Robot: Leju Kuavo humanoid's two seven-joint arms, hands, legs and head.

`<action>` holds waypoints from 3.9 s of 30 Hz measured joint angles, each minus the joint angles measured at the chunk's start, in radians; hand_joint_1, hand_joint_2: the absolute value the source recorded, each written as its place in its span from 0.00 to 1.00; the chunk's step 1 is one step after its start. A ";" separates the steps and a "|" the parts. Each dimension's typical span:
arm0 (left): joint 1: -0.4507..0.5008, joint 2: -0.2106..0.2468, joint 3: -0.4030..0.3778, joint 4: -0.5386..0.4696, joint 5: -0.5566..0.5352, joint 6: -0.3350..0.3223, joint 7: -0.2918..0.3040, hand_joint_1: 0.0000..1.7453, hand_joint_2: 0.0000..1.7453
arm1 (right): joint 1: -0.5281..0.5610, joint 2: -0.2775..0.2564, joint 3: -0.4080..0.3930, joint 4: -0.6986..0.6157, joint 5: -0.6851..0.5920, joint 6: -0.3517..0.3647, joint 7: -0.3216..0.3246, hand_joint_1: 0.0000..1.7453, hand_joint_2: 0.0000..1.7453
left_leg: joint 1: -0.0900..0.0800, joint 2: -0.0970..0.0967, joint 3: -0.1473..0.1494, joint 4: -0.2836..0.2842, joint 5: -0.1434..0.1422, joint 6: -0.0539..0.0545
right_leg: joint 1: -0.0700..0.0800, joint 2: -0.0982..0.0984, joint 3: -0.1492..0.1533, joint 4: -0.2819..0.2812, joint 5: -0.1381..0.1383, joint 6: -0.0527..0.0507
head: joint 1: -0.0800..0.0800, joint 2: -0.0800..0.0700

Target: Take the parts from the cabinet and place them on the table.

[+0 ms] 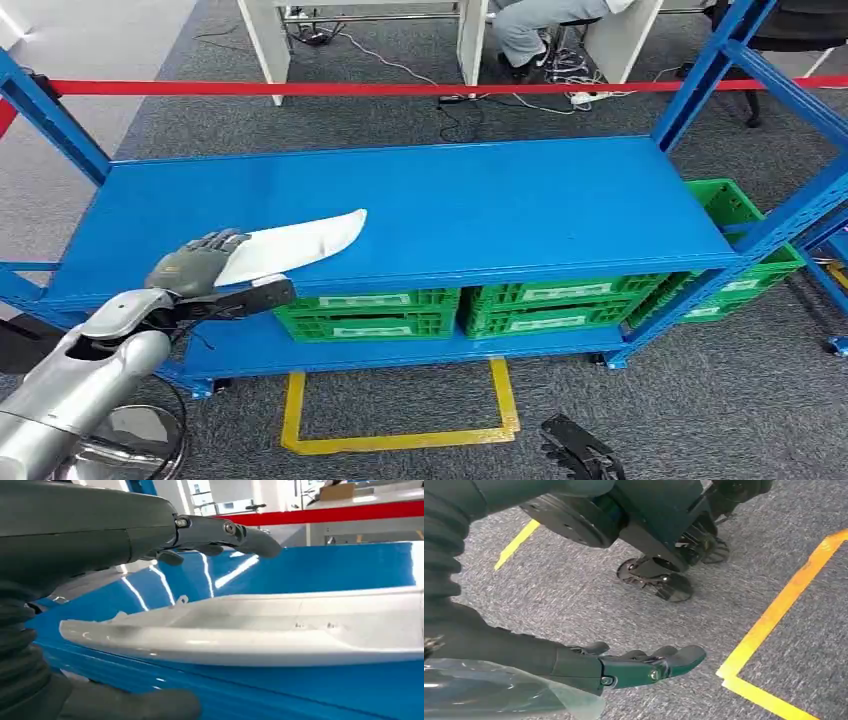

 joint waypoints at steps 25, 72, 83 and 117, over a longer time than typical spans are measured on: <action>-0.038 0.001 -0.026 0.056 0.024 -0.018 0.000 1.00 1.00 | 0.005 -0.015 0.022 -0.018 -0.037 -0.015 0.004 0.00 1.00 | 0.000 0.000 0.001 0.000 0.000 0.000 | 0.000 0.001 0.001 0.000 0.000 0.000 | 0.000 0.000; 0.733 -0.017 0.237 -0.845 0.318 0.671 -0.282 1.00 1.00 | 0.214 -0.116 0.000 -0.253 -0.333 -0.316 -0.128 0.00 1.00 | -0.013 0.010 -0.017 0.018 0.005 0.010 | 0.001 -0.017 -0.007 0.028 -0.016 0.001 | 0.004 0.000; 0.782 0.027 0.240 -0.858 0.358 0.743 -0.260 1.00 1.00 | 0.237 -0.148 0.061 -0.290 -0.489 -0.380 -0.219 0.00 1.00 | 0.013 0.004 0.045 0.084 -0.077 -0.028 | -0.006 -0.019 -0.083 0.031 0.043 -0.021 | -0.002 0.000; 0.727 -0.010 0.213 -0.832 0.451 0.656 -0.286 1.00 1.00 | 0.224 -0.381 0.421 -0.538 -0.991 -0.652 -0.466 0.00 1.00 | 0.010 0.002 0.104 -0.024 -0.078 -0.020 | 0.010 -0.028 -0.084 0.014 0.073 -0.003 | -0.003 0.000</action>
